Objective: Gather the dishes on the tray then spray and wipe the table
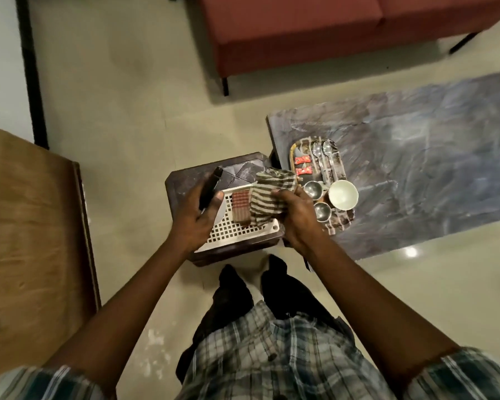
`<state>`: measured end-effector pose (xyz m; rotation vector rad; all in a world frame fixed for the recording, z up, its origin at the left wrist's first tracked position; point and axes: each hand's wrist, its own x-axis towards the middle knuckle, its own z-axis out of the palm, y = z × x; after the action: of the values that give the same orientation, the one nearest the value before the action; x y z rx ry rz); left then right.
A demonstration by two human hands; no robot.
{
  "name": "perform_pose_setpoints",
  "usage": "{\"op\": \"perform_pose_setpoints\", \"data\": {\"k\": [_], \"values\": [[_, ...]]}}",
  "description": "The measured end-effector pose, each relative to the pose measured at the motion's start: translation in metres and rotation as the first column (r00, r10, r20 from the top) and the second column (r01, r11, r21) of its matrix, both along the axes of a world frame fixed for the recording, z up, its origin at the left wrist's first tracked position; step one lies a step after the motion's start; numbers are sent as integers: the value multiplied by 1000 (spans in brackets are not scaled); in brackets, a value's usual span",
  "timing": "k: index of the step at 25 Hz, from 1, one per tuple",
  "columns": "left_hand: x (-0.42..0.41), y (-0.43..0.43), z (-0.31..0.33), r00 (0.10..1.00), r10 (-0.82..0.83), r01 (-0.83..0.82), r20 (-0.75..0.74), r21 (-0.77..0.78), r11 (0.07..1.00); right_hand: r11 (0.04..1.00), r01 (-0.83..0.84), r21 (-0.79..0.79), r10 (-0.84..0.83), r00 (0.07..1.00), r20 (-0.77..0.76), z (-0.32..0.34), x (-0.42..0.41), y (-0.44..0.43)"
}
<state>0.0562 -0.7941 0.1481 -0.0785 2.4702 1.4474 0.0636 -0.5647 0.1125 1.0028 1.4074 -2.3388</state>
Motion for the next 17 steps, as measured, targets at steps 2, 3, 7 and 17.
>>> {"op": "perform_pose_setpoints", "data": {"k": [2, 3, 7, 17], "values": [[9, 13, 27, 1000, -20, 21, -9, 74, 997, 995, 35, -90, -36, 999, -15, 26, 25, 16], [14, 19, 38, 1000, -28, 29, -13, 93, 995, 992, 41, -119, -43, 999, -10, 38, 38, 24], [38, 61, 67, 980, -199, 197, 6, 125, 972, 979, 141, -146, -150, 987, -49, 60, 98, 83], [108, 307, 120, 794, -604, 608, -66, 79, 790, 880, 429, -203, -417, 903, 98, 56, 215, 307]]}}
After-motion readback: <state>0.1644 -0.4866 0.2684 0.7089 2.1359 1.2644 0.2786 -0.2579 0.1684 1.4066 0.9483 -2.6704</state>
